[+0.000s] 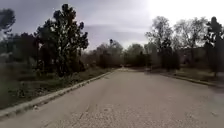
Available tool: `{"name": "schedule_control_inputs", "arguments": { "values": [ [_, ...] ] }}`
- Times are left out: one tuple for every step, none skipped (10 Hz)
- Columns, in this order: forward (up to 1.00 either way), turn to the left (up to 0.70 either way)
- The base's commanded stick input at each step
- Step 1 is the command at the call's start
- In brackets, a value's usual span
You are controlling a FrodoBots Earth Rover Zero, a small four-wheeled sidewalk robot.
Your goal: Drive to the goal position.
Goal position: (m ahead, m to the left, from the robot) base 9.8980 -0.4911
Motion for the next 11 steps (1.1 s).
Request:
{"name": "schedule_control_inputs", "arguments": {
  "values": [
    [0.70, 0.00],
    [0.70, 0.00],
    [0.70, 0.00],
    [0.70, 0.00],
    [0.70, 0.00],
    [0.70, 0.00],
    [0.70, 0.00],
    [0.70, 0.00],
    [0.70, 0.00],
    [0.70, 0.00],
    [0.70, 0.00]
  ]
}}
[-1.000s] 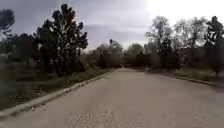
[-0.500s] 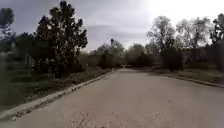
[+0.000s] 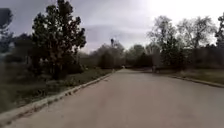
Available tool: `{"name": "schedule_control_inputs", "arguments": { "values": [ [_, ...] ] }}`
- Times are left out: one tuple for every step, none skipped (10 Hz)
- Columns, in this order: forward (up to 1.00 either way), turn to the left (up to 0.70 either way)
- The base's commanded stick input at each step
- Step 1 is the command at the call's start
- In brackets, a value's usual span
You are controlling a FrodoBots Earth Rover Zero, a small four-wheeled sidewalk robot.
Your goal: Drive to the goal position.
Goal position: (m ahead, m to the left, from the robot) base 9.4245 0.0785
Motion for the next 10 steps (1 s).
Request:
{"name": "schedule_control_inputs", "arguments": {
  "values": [
    [0.70, 0.00],
    [0.70, -0.03],
    [0.70, -0.22],
    [0.70, -0.33],
    [0.70, -0.35],
    [0.70, -0.28],
    [0.70, -0.21],
    [0.70, -0.13],
    [0.70, -0.05],
    [0.70, 0.00]
  ]
}}
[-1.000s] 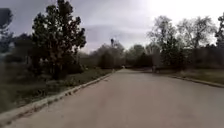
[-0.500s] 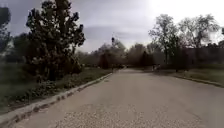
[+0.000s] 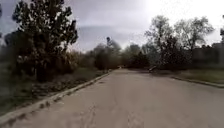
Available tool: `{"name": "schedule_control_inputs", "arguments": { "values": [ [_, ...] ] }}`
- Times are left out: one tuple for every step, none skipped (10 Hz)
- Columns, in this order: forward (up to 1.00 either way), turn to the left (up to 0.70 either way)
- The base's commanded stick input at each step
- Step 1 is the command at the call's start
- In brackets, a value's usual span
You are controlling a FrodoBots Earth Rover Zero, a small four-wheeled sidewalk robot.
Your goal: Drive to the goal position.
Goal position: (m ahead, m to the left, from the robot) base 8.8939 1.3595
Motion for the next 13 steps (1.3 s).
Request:
{"name": "schedule_control_inputs", "arguments": {
  "values": [
    [0.70, 0.00],
    [0.70, 0.00],
    [0.70, 0.00],
    [0.70, 0.00],
    [0.70, 0.00],
    [0.70, 0.00],
    [0.70, 0.00],
    [0.70, 0.00],
    [0.70, 0.00],
    [0.70, 0.00],
    [0.70, 0.00],
    [0.70, 0.00],
    [0.70, 0.00]
  ]
}}
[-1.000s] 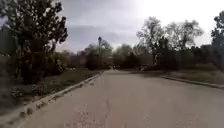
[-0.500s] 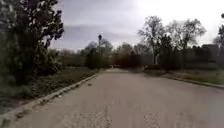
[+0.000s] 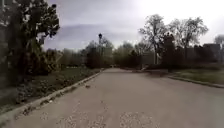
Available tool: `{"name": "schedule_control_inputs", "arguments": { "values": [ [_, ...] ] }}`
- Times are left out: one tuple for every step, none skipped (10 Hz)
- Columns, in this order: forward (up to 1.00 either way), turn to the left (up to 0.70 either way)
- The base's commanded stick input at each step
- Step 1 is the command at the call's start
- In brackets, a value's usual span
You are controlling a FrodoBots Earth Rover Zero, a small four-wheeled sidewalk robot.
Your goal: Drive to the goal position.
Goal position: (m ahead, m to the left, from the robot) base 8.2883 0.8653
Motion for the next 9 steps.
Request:
{"name": "schedule_control_inputs", "arguments": {
  "values": [
    [0.70, 0.00],
    [0.70, 0.00],
    [0.70, 0.00],
    [0.70, 0.00],
    [0.70, 0.00],
    [0.70, 0.00],
    [0.70, 0.00],
    [0.70, 0.00],
    [0.70, 0.00]
  ]
}}
